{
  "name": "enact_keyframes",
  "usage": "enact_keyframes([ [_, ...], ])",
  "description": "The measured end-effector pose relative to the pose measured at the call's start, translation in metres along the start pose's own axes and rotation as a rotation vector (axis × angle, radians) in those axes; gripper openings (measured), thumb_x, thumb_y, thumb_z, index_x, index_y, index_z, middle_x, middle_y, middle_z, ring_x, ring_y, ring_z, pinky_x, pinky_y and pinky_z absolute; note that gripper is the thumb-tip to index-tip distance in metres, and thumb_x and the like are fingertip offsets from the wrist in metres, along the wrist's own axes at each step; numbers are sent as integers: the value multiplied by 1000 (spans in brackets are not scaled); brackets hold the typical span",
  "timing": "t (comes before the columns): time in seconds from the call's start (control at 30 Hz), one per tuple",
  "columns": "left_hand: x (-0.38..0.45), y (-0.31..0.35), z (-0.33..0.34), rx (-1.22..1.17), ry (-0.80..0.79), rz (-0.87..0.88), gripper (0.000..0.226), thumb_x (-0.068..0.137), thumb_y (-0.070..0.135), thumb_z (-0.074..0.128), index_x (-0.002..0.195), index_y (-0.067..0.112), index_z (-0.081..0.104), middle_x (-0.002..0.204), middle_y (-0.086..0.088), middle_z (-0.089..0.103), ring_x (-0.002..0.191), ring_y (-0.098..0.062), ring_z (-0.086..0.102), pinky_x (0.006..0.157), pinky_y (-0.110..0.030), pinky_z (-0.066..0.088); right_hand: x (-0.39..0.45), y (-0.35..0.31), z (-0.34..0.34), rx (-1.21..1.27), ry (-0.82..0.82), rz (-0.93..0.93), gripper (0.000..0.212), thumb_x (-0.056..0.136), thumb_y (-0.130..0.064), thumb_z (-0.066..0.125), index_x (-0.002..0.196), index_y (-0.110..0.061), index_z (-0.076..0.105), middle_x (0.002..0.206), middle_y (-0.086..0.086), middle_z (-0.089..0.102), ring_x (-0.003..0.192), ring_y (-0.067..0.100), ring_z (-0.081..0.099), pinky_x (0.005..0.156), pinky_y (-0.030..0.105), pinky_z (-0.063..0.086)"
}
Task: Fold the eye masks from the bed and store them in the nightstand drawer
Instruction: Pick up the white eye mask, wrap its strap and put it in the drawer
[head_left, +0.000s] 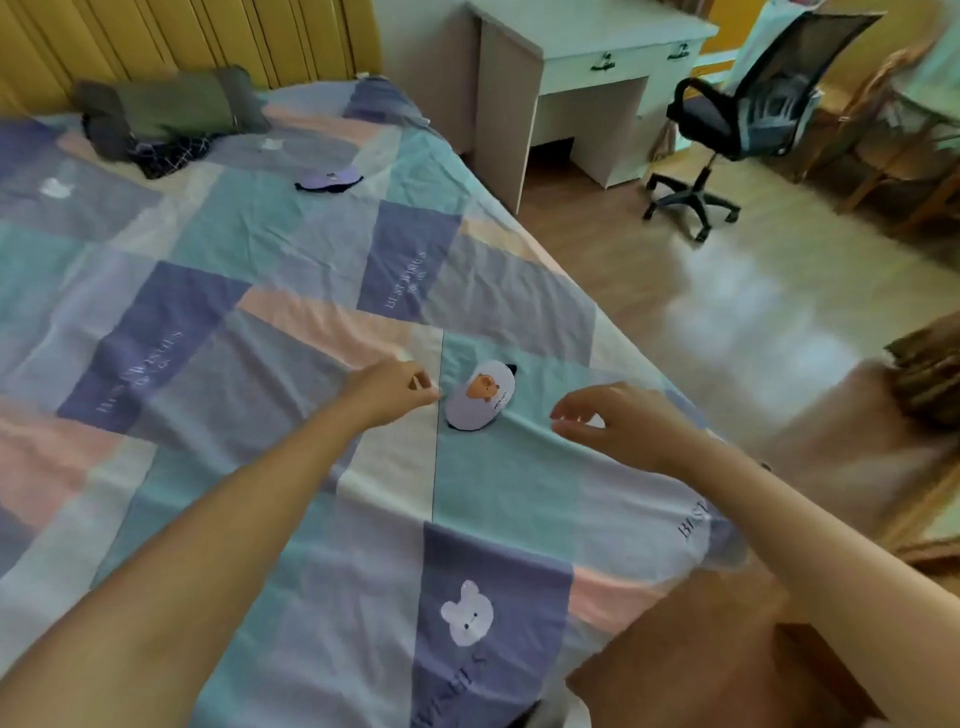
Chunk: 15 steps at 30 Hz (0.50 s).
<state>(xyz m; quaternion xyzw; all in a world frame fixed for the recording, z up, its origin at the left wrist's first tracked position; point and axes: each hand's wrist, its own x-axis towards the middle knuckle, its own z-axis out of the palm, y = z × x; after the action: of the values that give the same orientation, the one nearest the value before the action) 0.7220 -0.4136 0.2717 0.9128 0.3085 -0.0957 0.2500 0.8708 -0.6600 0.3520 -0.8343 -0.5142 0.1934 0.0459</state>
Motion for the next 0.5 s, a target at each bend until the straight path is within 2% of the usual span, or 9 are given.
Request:
enact_keyframes([
  [0.13, 105, 5, 62, -137, -31, -132, 39, 86, 48, 56, 119, 27, 53, 119, 5, 62, 104, -19, 59, 89, -36, 48, 100, 62, 42, 76, -126, -26, 24, 93, -43, 49, 110, -34, 63, 103, -17, 66, 93, 9, 61, 82, 30, 47],
  [0.23, 171, -1, 114, -124, -25, -177, 57, 85, 43, 60, 137, 25, 41, 133, -4, 52, 117, -25, 52, 94, -38, 45, 161, 94, 87, 114, -188, -13, 25, 93, -42, 49, 115, -36, 59, 97, -20, 60, 94, 8, 59, 80, 28, 44],
  [0.3, 209, -11, 146, -82, -36, -204, 64, 85, 43, 60, 140, 24, 36, 134, -10, 49, 120, -30, 49, 92, -39, 42, 197, 110, 120, 121, -206, -21, 27, 93, -40, 49, 119, -36, 56, 99, -20, 58, 99, 11, 60, 83, 30, 45],
  [0.4, 240, -24, 179, -83, -21, -163, 59, 85, 37, 62, 138, 26, 38, 124, -6, 58, 122, -28, 46, 92, -37, 40, 236, 123, 161, 142, -184, -21, 37, 92, -37, 53, 129, -34, 50, 118, -15, 59, 114, 17, 55, 89, 32, 44],
  [0.47, 248, -26, 188, -40, 88, -77, 58, 85, 31, 64, 138, 28, 40, 117, 1, 64, 121, -25, 46, 93, -38, 39, 256, 125, 182, 169, -129, 8, 47, 90, -35, 57, 136, -31, 44, 136, -9, 51, 125, 20, 45, 93, 35, 41],
  [0.5, 250, -27, 190, -4, 143, -52, 61, 84, 32, 65, 139, 28, 39, 119, 3, 64, 121, -25, 45, 93, -38, 39, 264, 126, 191, 199, -101, 29, 50, 89, -34, 59, 137, -30, 43, 139, -6, 49, 127, 22, 43, 93, 35, 40],
])
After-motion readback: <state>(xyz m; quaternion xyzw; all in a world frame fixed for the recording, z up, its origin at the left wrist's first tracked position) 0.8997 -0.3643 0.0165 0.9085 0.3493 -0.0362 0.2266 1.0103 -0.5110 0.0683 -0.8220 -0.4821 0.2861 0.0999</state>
